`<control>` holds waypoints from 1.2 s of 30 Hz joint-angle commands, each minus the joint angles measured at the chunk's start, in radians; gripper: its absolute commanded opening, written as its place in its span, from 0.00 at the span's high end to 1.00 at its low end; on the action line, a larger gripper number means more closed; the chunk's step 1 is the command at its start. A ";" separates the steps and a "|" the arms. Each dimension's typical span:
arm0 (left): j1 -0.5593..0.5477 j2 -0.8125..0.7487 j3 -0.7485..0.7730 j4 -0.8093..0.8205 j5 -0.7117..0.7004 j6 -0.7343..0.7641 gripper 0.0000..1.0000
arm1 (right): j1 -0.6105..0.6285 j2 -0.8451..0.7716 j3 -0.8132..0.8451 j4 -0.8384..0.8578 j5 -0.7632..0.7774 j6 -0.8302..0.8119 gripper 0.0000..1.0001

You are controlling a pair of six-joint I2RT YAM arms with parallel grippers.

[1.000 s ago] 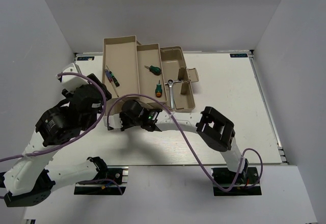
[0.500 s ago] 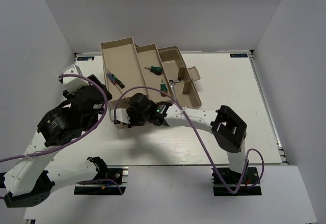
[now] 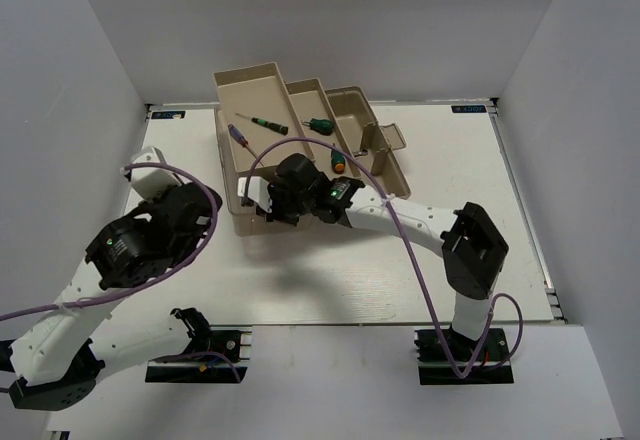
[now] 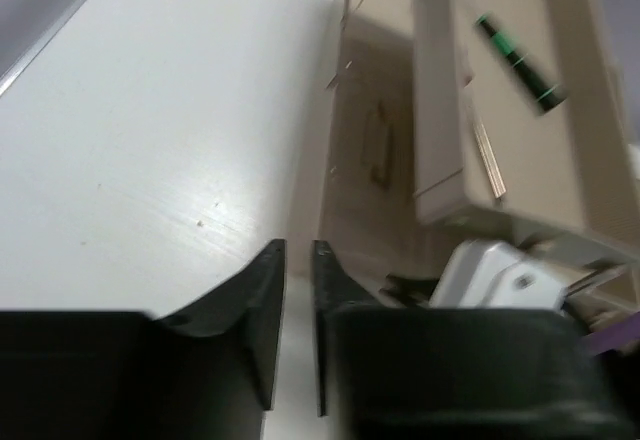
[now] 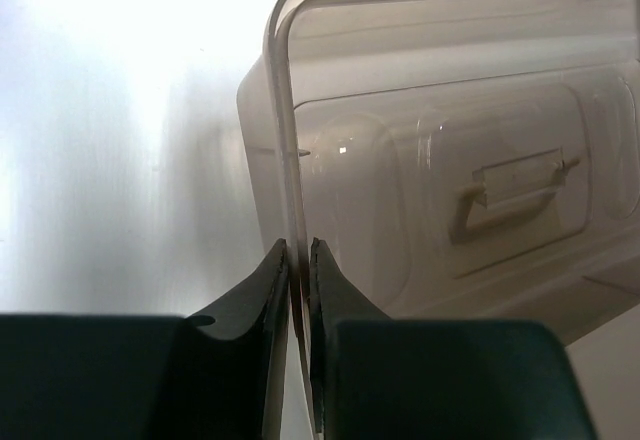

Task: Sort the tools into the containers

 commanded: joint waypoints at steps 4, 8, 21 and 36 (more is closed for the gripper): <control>0.005 0.006 -0.157 -0.089 0.112 -0.132 0.80 | -0.079 -0.139 0.046 0.116 0.042 0.107 1.00; 0.005 -0.003 -0.301 -0.055 0.205 -0.210 0.76 | -0.094 -0.155 0.038 0.119 0.010 0.139 1.00; 0.034 -0.052 -0.715 0.441 0.448 -0.324 0.59 | -0.122 -0.191 -0.020 0.124 -0.087 0.216 1.00; 0.192 -0.053 -0.956 0.812 0.686 -0.363 0.58 | -0.137 -0.212 -0.059 0.127 -0.137 0.265 1.00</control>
